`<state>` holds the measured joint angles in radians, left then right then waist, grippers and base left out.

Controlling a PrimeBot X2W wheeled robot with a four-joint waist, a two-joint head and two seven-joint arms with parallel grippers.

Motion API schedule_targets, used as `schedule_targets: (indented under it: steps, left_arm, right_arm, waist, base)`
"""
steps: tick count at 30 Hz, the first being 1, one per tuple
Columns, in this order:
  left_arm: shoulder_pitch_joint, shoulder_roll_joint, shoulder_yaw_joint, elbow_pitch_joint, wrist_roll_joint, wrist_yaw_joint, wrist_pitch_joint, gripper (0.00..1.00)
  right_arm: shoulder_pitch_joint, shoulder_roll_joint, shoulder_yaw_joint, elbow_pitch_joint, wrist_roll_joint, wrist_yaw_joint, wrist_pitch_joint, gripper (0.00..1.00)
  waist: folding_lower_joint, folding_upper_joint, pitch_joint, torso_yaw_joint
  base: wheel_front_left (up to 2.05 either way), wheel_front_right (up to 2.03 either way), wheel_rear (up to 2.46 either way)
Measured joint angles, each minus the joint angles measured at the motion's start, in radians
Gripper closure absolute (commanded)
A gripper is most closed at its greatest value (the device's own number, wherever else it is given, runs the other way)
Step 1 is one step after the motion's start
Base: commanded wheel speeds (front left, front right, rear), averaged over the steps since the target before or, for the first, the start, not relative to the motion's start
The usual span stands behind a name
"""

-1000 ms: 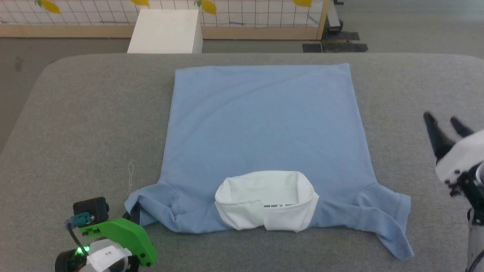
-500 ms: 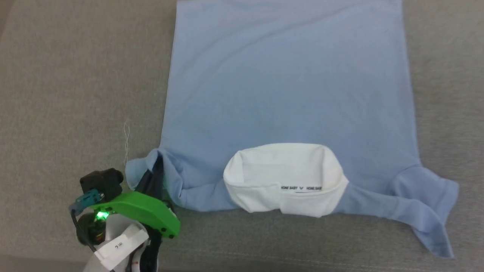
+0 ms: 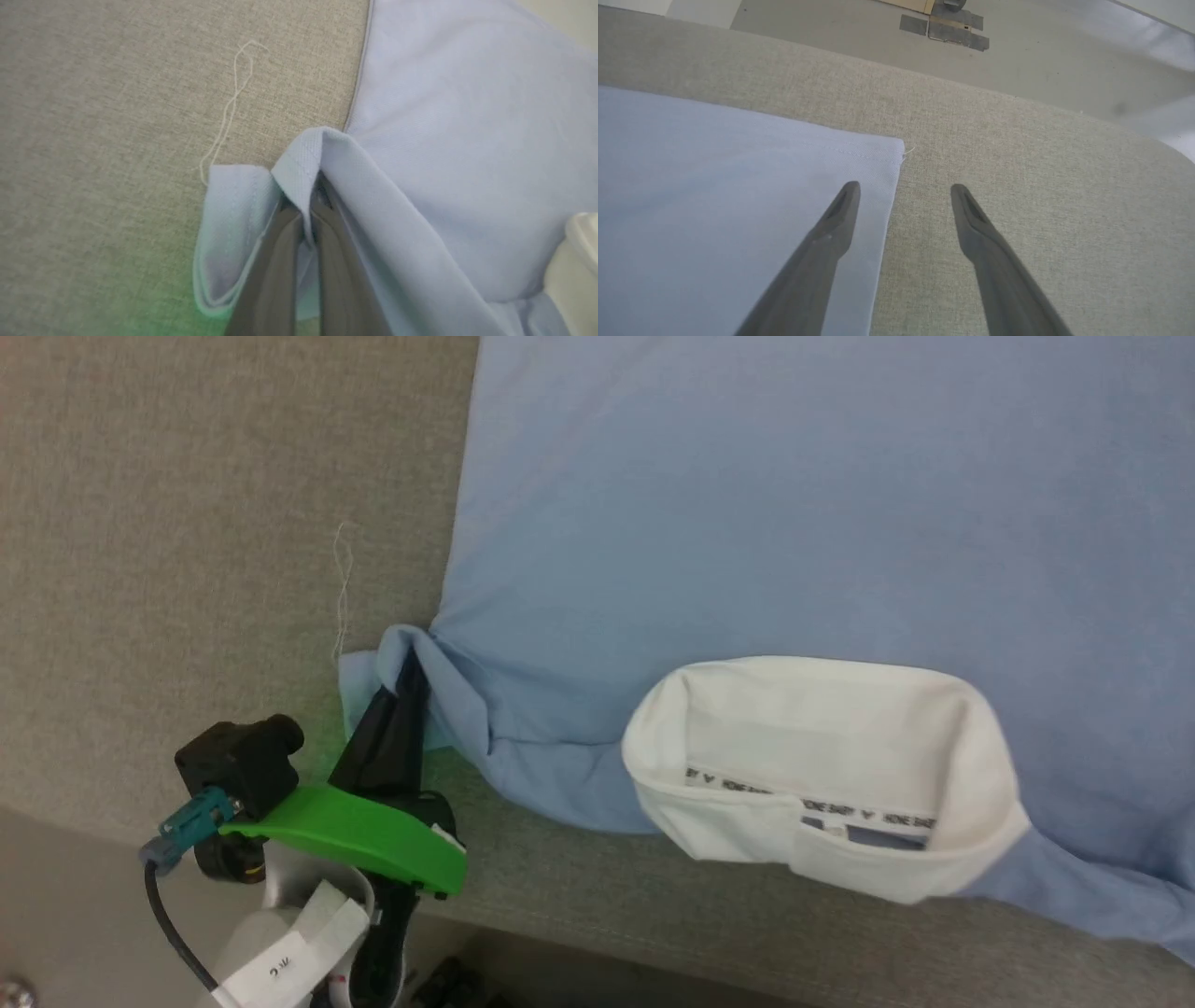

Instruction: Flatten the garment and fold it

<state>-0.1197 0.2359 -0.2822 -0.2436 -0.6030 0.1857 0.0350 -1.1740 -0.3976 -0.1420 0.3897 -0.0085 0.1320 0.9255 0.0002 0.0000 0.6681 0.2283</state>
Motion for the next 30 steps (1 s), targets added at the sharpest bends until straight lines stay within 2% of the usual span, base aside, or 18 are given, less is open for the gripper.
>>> schedule_targets:
  steps: [12,13,14,15,20,25,30]
  left_arm:
    - [-0.032,-0.012,-0.028,-0.046,0.0,-0.031,-0.022,1.0]
    - [-0.033,-0.013,-0.028,-0.046,0.0,-0.032,-0.025,1.0]
    - [-0.035,-0.013,-0.029,-0.046,0.0,-0.034,-0.028,1.0]
    - [-0.037,-0.013,-0.03,-0.044,0.0,-0.035,-0.028,1.0]
    - [-0.046,-0.012,-0.033,-0.02,0.0,-0.035,-0.027,1.0]
    - [-0.067,0.006,-0.044,0.039,0.008,-0.035,-0.005,1.0]
    - [-0.067,0.029,-0.05,0.095,0.014,-0.034,0.033,1.0]
  right_arm:
    - [-0.058,-0.067,0.041,-0.033,-0.016,0.0,0.07,0.0]
    - [-0.059,-0.072,0.046,-0.038,-0.012,-0.001,0.078,0.6]
    - [-0.061,-0.077,0.045,-0.045,-0.004,-0.001,0.085,0.91]
    - [-0.062,-0.077,0.042,-0.048,0.002,-0.001,0.093,1.0]
    - [-0.05,-0.05,0.014,-0.05,0.012,0.0,0.106,1.0]
    - [0.015,-0.013,-0.035,-0.041,0.025,0.0,0.018,1.0]
    - [0.086,-0.017,-0.034,-0.063,0.082,0.0,-0.063,1.0]
  waist:
    - [-0.0003,0.0,0.138,0.095]
    - [-0.0003,0.0,0.142,0.098]
    - [-0.0003,0.0,0.145,0.101]
    - [-0.0003,0.0,0.144,0.101]
    - [-0.0003,0.0,0.12,0.095]
    - [-0.0002,0.0,0.058,0.081]
    - [-0.0002,0.0,-0.033,0.057]
  base:
    - [0.0,0.0,0.0]
    - [0.0,0.0,0.0]
    - [0.0,0.0,0.0]
    - [0.0,0.0,0.0]
    - [0.0,0.0,0.0]
    - [0.0,0.0,0.0]
    - [0.0,0.0,0.0]
